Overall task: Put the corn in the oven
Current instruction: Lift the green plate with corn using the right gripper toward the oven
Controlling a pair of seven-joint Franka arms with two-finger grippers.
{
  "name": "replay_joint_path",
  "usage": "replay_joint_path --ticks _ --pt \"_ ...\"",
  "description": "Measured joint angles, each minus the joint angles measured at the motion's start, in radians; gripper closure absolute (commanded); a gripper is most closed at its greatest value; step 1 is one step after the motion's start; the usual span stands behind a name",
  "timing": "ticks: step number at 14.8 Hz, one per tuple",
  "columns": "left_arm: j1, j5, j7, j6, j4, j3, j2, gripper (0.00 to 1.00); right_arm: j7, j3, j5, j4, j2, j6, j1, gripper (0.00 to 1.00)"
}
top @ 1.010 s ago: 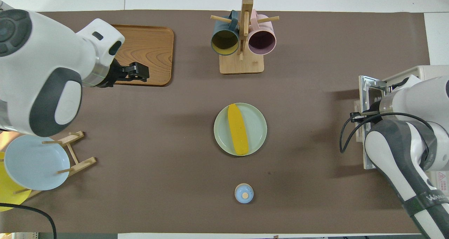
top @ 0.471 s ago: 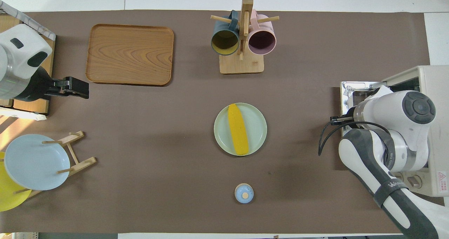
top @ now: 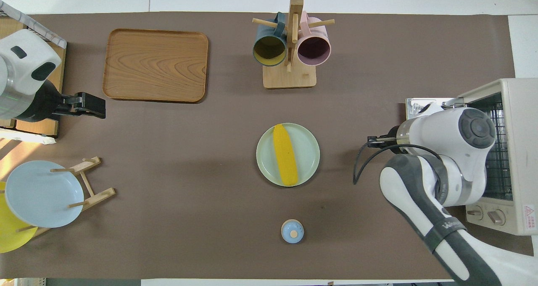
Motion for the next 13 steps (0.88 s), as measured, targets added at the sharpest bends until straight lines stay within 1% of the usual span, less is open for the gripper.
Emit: replay_joint_path --ticks 2,3,5,7,8,9,11,13 --pt "0.013 -0.003 0.000 0.000 -0.003 -0.002 0.000 0.00 0.172 0.002 0.001 0.088 0.009 -0.038 0.134 0.73" --pt "0.016 -0.004 0.000 0.001 -0.005 -0.002 0.000 0.00 0.225 0.003 -0.002 0.140 0.018 -0.067 0.193 0.73" --pt "0.019 -0.006 0.000 0.001 -0.006 -0.005 0.000 0.00 0.274 0.004 -0.028 0.238 0.041 -0.130 0.273 0.72" --pt "0.024 -0.018 0.000 0.001 -0.006 -0.008 0.000 0.00 0.317 0.002 -0.051 0.325 0.073 -0.183 0.323 0.61" --pt "0.024 -0.022 0.000 0.002 -0.006 -0.010 0.000 0.00 0.347 0.001 -0.072 0.366 0.095 -0.203 0.351 0.59" --pt "0.024 -0.024 0.000 0.002 -0.006 -0.013 0.000 0.00 0.387 0.000 -0.104 0.408 0.125 -0.218 0.384 0.54" --pt "0.024 -0.024 0.000 0.002 -0.005 -0.019 0.000 0.00 0.472 0.001 -0.159 0.481 0.204 -0.223 0.452 0.54" --pt "0.024 -0.024 0.005 0.001 -0.005 -0.022 0.000 0.00 0.503 0.001 -0.181 0.513 0.287 -0.198 0.504 0.54"
